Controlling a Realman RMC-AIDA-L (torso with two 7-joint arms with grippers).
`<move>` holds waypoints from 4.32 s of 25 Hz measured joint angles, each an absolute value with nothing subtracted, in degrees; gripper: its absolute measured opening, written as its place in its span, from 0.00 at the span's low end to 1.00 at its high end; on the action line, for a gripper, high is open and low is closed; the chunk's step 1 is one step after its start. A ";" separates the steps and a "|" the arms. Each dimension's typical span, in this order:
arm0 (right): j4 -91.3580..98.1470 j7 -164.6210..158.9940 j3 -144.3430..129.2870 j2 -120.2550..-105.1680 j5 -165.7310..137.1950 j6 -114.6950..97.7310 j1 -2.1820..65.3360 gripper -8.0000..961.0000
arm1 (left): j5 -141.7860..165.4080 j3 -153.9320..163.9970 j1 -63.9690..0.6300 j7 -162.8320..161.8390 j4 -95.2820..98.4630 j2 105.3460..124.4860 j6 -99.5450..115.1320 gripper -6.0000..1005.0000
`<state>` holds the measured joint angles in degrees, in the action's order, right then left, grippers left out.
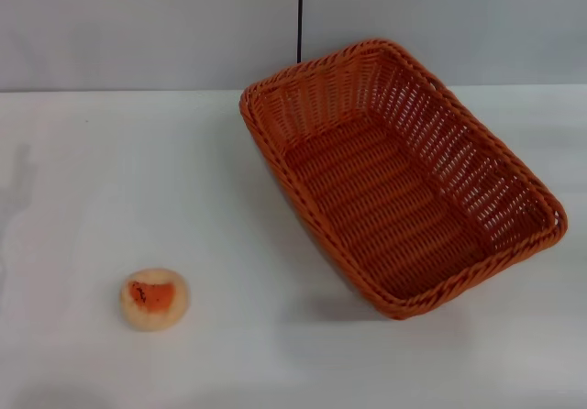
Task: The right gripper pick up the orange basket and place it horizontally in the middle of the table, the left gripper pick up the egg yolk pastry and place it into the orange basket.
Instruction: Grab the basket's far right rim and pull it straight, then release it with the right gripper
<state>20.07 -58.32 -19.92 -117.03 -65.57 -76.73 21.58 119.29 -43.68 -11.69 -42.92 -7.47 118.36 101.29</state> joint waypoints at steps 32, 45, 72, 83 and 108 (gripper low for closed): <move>58.11 -128.44 -32.97 -107.23 -142.55 -103.95 42.00 0.52 | 120.77 -43.31 -12.27 -42.92 -6.78 118.46 99.69 0.71; 50.39 -128.62 -44.11 -107.59 -143.62 -95.82 45.48 0.52 | 120.50 -42.96 -11.68 -43.48 -7.09 118.48 99.04 0.71; 44.72 -125.77 -46.23 -109.69 -143.21 -88.90 46.67 0.52 | 120.68 -42.89 -11.43 -43.71 -7.42 118.47 99.09 0.71; 41.01 -125.13 -46.30 -111.41 -143.31 -84.77 47.82 0.42 | 120.75 -42.89 -11.54 -43.77 -7.45 118.47 98.27 0.71; 43.35 -122.42 -43.11 -106.93 -128.75 -94.72 43.62 0.20 | 120.75 -42.89 -11.87 -45.22 -7.47 118.57 97.20 0.71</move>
